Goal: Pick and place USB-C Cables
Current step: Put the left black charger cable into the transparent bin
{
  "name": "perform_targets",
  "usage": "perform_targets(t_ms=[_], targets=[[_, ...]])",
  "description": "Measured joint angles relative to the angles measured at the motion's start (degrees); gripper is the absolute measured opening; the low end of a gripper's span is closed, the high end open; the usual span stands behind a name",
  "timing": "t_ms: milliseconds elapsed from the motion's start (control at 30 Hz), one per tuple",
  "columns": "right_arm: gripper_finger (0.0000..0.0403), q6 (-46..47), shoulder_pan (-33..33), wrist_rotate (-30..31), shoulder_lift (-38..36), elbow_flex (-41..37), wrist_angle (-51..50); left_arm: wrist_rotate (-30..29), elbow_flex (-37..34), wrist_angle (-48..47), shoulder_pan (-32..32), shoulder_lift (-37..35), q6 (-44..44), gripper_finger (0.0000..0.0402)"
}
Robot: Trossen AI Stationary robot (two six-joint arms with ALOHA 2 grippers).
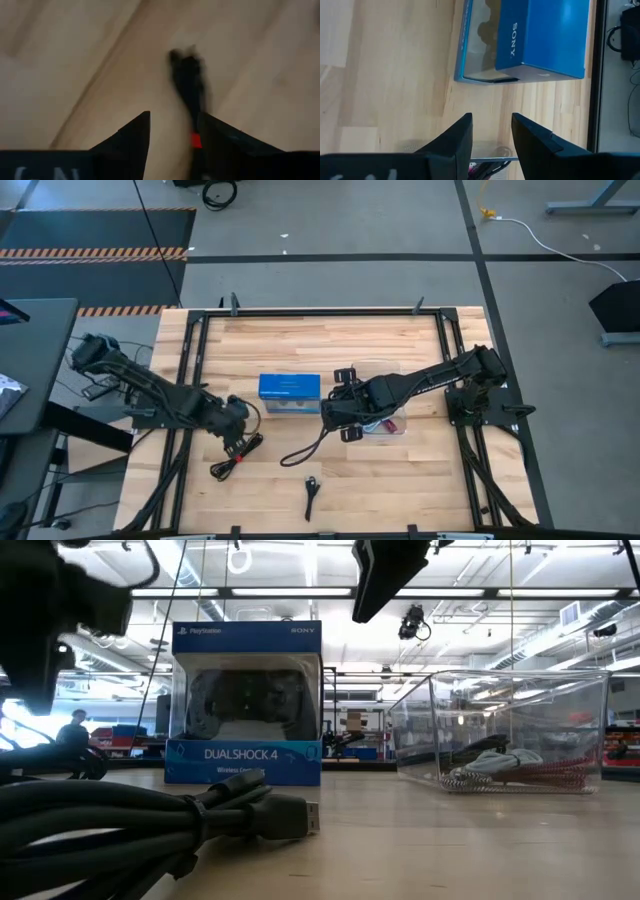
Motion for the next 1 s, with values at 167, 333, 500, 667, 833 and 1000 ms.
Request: perform_targets(t_ms=[167, 333, 500, 667, 833, 1000], targets=[[0.0142, 0.5, 0.0, 0.0, 0.0, 0.0, 0.0, -1.2, 0.0, 3.3, -2.7, 7.0, -1.1, 0.0176], [0.0142, 1.1, 0.0, 0.0, 0.0, 0.0, -0.1, -0.7, 0.0, 9.0, -5.1, 10.7, -2.6, 0.0188], [0.0142, 2.4, 0.0, 0.0, 0.0, 0.0, -0.3, -0.7, 0.0, 9.6, -7.7, 13.0, -4.9, 0.0192], [0.0142, 3.1, 0.0, 0.0, 0.0, 0.0, -0.3, -1.6, 0.0, 11.6, -9.5, 16.9, -6.2, 0.0192], [0.0142, 4.4, 0.0, 0.0, 0.0, 0.0, -0.3, -3.9, 0.0, 15.6, -9.8, 20.1, -6.3, 0.0192], [0.0142, 5.9, 0.0, 0.0, 0.0, 0.0, -1.1, -5.6, 0.0, 15.3, -10.0, 20.8, -6.2, 0.0181]])
